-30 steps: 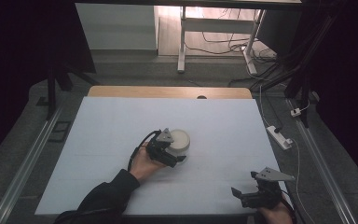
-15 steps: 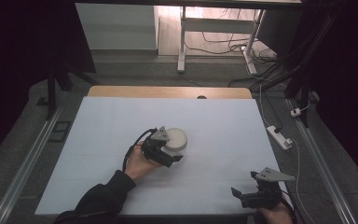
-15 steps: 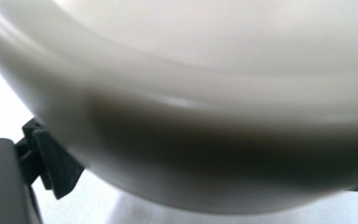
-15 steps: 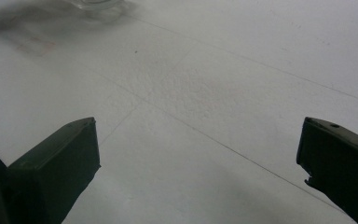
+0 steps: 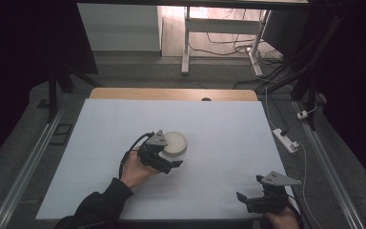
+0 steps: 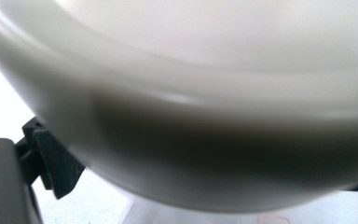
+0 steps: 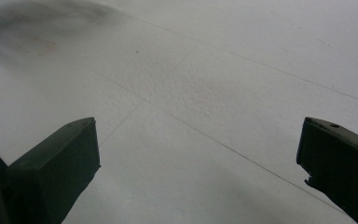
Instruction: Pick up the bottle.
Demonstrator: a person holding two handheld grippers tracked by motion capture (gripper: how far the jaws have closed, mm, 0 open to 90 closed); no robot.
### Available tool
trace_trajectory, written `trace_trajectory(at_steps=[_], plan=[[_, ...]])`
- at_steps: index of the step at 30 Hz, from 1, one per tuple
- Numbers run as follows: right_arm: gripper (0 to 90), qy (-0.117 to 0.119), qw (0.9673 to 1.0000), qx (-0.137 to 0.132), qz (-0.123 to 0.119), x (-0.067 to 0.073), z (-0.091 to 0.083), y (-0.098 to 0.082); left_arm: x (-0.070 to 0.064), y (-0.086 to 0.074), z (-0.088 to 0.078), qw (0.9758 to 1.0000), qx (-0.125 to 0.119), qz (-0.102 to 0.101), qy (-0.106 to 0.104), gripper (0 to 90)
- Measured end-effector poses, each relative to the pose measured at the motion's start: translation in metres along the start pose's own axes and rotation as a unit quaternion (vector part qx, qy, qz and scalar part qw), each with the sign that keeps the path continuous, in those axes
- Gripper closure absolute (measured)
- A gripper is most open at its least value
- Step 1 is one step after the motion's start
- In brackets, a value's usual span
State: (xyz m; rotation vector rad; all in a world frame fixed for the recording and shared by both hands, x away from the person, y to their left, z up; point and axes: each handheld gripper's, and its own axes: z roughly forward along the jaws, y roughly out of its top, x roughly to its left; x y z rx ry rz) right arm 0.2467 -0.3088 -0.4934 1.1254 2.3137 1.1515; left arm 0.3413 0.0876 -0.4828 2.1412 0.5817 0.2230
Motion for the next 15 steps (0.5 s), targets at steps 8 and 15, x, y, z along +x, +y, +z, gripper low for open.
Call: trace_trajectory(at_steps=[8,15], plan=[[0.0,0.000,1.0000,0.001,0.001,0.000,0.000,0.000,-0.009,-0.001,-0.008,0.9999,0.004,0.006,-0.008,7.5],[0.0,-0.001,1.0000,0.000,0.001,0.000,0.000,0.000,-0.016,-0.002,-0.009,0.9997,0.007,0.004,-0.022,7.5]])
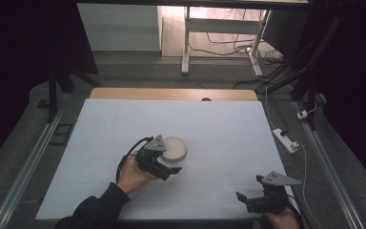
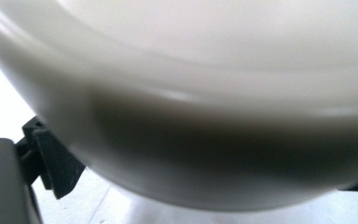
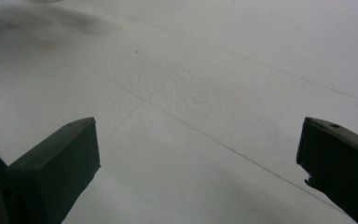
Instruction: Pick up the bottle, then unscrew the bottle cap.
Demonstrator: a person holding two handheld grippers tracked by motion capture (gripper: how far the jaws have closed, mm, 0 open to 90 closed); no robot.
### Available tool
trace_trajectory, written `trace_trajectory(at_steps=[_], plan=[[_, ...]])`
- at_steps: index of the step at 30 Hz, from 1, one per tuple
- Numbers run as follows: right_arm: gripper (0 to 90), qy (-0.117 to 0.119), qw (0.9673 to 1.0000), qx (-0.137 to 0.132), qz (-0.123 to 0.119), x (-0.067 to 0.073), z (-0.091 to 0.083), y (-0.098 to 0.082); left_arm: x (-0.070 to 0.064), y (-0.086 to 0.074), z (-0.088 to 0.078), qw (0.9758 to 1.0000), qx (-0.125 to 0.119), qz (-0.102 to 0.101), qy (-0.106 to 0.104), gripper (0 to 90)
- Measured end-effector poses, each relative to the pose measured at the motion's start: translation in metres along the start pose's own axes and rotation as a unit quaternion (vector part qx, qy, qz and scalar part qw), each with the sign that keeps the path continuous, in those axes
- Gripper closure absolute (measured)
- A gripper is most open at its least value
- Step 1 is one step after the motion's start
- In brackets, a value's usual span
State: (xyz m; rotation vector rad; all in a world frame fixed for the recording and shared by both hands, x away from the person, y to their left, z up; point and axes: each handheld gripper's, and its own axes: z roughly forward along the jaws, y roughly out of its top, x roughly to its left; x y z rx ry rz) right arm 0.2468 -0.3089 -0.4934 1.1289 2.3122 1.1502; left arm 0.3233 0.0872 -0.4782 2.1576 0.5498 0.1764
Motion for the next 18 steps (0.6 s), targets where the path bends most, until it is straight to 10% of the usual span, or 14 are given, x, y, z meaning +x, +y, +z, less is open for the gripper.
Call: trace_trajectory(at_steps=[18], plan=[[0.0,0.017,0.9997,-0.017,0.009,0.0004,-0.0024,0.0024,-0.0060,-0.0018,-0.0008,1.0000,0.001,-0.001,-0.006,7.5]])
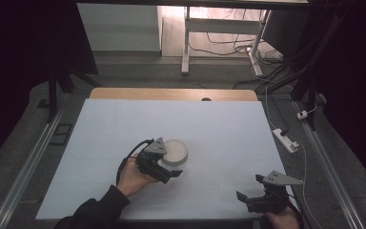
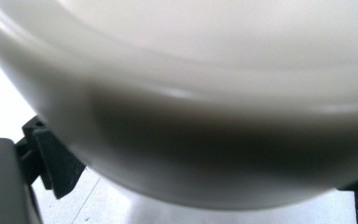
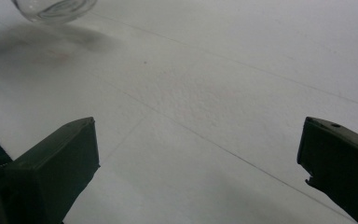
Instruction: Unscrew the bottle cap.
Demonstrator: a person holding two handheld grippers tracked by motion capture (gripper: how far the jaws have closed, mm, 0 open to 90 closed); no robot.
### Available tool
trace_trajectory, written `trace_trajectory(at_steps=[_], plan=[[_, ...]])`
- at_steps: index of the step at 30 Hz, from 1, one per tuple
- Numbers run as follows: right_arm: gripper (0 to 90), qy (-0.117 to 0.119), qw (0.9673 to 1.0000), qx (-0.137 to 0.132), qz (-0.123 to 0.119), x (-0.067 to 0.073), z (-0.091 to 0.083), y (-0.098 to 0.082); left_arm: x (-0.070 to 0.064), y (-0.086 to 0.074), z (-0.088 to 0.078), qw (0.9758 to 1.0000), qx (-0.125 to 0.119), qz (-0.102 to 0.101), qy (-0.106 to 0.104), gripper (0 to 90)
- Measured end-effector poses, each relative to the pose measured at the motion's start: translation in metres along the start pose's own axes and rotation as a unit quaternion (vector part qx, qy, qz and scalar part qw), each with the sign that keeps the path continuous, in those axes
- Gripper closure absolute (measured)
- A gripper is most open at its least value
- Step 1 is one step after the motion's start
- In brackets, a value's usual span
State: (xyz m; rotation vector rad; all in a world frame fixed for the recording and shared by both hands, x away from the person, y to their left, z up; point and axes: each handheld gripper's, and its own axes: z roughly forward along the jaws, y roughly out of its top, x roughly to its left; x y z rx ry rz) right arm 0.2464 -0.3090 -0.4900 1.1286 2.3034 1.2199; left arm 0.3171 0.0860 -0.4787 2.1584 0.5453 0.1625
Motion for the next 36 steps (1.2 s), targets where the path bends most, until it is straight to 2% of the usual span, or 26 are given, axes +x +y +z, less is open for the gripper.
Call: trace_trajectory(at_steps=[9,16,20,24,27,29,36], plan=[[0.0,0.022,0.9994,-0.023,-0.014,0.011,-0.001,0.012,-0.002,-0.003,-0.001,1.0000,-0.002,-0.006,-0.002,7.5],[0.0,0.042,0.9979,-0.034,-0.035,0.019,0.002,0.023,-0.004,-0.004,-0.001,1.0000,-0.001,-0.004,-0.001,7.5],[0.0,0.073,0.9949,-0.054,-0.044,0.025,0.004,0.030,-0.004,-0.003,-0.002,1.0000,0.001,-0.001,0.000,7.5],[0.0,0.095,0.9915,-0.071,-0.053,0.032,0.006,0.041,-0.005,-0.003,-0.002,1.0000,-0.002,-0.003,-0.001,7.6],[0.0,0.108,0.9900,-0.075,-0.050,0.035,0.011,0.050,-0.006,-0.003,-0.003,1.0000,-0.003,-0.004,0.000,7.6],[0.0,0.114,0.9891,-0.077,-0.053,0.038,0.014,0.056,-0.006,-0.004,-0.003,1.0000,-0.003,-0.005,-0.001,7.5],[0.0,0.117,0.9867,-0.070,-0.088,0.048,0.028,0.075,-0.006,-0.004,-0.003,1.0000,0.000,-0.003,-0.002,7.5]])
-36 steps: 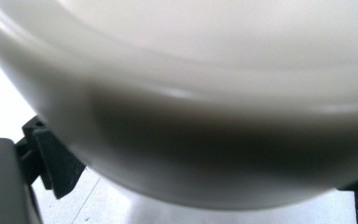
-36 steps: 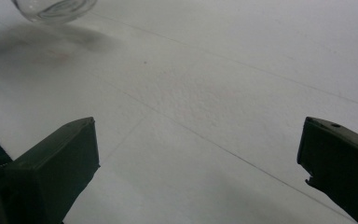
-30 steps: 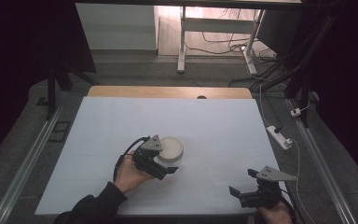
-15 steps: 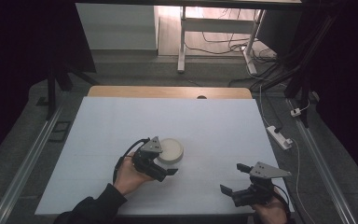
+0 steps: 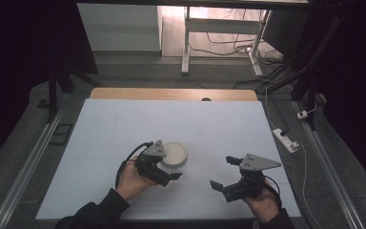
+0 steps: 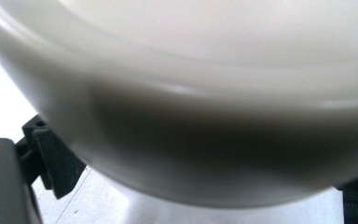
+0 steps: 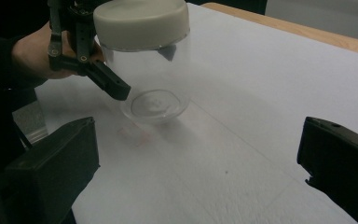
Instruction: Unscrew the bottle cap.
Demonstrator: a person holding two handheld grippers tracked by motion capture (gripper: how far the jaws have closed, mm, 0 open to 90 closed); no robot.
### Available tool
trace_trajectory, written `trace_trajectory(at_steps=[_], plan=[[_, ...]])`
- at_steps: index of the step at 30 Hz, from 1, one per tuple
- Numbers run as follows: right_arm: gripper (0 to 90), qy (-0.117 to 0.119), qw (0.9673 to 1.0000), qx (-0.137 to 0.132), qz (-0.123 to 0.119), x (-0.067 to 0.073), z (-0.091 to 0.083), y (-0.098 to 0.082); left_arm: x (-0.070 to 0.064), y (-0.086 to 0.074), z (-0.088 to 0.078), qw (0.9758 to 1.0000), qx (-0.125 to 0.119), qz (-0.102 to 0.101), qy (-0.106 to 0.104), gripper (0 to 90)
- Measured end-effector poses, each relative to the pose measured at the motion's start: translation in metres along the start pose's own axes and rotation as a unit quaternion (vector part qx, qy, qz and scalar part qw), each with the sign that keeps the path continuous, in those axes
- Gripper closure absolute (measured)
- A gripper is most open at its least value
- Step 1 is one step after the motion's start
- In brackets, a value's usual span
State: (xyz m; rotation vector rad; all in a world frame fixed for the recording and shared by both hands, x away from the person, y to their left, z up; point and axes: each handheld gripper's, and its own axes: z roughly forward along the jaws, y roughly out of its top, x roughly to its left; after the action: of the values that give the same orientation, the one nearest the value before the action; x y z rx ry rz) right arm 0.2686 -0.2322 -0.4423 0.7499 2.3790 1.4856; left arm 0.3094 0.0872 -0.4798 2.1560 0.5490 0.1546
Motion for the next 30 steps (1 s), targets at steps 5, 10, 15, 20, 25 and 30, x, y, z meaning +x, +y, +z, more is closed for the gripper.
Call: trace_trajectory(at_steps=[5,10,15,20,25,30], plan=[[0.0,0.010,0.9999,0.007,-0.003,0.002,0.014,0.009,0.000,0.000,0.000,1.0000,-0.004,-0.002,0.001,7.6],[0.0,0.009,0.9999,0.005,-0.009,0.005,0.026,0.018,-0.001,0.001,0.002,1.0000,-0.002,0.002,0.003,7.6],[0.0,0.015,0.9998,0.004,-0.009,0.008,0.039,0.028,-0.001,0.001,0.004,1.0000,-0.002,0.003,0.000,7.6],[0.0,0.027,0.9995,0.013,-0.009,0.011,0.052,0.034,-0.002,0.002,0.005,0.9999,-0.001,0.011,0.001,7.6],[0.0,0.035,0.9993,0.011,-0.009,0.015,0.064,0.042,-0.006,0.004,0.007,0.9999,-0.004,0.017,0.003,7.6],[0.0,0.037,0.9991,0.008,-0.016,0.021,0.077,0.049,-0.008,0.005,0.010,0.9997,-0.002,0.023,0.007,7.6]])
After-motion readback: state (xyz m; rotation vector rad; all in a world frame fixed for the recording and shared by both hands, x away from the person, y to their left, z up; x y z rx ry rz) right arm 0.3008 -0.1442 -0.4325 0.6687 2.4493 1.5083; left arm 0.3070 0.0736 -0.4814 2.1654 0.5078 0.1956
